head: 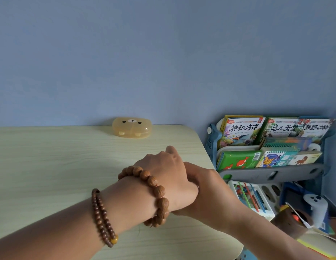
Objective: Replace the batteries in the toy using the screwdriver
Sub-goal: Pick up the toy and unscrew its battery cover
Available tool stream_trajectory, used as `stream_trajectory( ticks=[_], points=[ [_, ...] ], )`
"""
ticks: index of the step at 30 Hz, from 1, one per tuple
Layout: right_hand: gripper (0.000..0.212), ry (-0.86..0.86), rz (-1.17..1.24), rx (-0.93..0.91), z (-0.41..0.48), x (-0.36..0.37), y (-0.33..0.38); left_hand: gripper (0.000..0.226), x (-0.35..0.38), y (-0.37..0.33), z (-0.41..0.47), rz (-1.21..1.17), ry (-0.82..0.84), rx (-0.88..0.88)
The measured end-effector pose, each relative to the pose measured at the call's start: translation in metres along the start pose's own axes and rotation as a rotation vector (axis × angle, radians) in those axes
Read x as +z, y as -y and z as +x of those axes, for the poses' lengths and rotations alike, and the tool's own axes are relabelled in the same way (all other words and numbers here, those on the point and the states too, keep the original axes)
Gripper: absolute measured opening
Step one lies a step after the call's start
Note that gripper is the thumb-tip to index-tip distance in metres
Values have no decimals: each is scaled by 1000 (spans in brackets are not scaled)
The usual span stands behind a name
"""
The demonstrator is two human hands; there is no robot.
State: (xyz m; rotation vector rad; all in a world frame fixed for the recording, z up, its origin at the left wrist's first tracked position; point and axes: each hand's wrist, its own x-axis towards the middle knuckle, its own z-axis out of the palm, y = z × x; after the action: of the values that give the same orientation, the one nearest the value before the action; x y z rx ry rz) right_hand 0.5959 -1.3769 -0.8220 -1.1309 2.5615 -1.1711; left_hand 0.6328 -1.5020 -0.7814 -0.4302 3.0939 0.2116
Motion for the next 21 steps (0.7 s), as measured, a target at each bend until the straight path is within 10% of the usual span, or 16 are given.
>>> stream_trajectory(
  ticks=[21],
  points=[
    [63, -46, 100, -19, -4, 11, -5, 54, 11, 25, -30, -96, -195, 25]
  ],
)
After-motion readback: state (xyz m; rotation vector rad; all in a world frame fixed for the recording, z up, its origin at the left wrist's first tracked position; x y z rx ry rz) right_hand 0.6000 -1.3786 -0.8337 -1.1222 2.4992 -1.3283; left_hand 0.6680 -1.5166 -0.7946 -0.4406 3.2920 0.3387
